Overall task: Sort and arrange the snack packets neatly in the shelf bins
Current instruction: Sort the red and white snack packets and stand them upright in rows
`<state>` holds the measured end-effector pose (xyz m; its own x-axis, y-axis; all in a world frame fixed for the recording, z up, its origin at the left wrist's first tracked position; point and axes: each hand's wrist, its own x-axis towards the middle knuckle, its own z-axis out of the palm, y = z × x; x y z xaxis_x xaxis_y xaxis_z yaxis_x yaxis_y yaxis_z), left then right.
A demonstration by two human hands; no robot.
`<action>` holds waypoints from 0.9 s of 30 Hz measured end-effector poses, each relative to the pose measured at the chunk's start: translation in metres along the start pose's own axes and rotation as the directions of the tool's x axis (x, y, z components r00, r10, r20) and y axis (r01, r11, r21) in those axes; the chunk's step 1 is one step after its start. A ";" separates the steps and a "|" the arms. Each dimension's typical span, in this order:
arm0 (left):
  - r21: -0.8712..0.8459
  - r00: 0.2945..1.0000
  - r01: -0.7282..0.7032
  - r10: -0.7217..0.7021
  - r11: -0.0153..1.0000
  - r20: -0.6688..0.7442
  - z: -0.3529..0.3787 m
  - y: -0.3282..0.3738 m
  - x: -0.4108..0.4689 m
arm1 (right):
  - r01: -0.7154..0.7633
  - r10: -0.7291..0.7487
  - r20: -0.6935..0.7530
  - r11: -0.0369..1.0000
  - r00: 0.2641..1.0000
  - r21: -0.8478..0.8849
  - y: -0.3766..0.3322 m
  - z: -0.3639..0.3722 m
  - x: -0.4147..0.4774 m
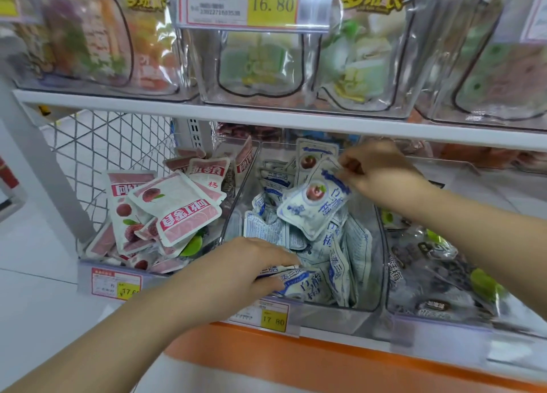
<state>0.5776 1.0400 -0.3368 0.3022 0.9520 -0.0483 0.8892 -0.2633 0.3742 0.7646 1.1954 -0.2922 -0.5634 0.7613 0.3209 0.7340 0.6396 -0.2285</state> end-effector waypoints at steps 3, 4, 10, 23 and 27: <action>-0.071 0.998 0.032 -0.028 0.997 0.053 -0.003 -0.003 0.001 | -0.055 0.055 0.004 0.997 0.998 0.050 0.001 0.001 0.001; -0.098 0.997 0.042 -0.035 0.994 0.073 -0.004 -0.003 0.001 | -0.052 0.052 0.010 0.997 0.999 0.050 0.001 0.001 0.000; -0.074 0.993 0.101 -0.096 0.992 0.066 -0.011 0.002 0.012 | 0.042 -0.040 0.070 0.999 0.997 -0.031 -0.004 0.002 -0.014; -0.364 0.934 0.122 -0.231 0.923 -0.274 -0.033 0.003 0.074 | 0.243 -0.198 0.326 0.964 0.924 -0.104 -0.046 0.008 -0.060; -0.523 0.967 0.055 -0.177 0.851 -0.186 -0.033 0.006 0.060 | 0.287 -0.200 0.391 0.941 0.898 -0.178 -0.045 0.019 -0.061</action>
<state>0.5901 1.1001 -0.3067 0.0709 0.9957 0.0590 0.5934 -0.0896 0.7999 0.7586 1.1221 -0.3190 -0.8013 0.5977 -0.0256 0.5966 0.8015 0.0412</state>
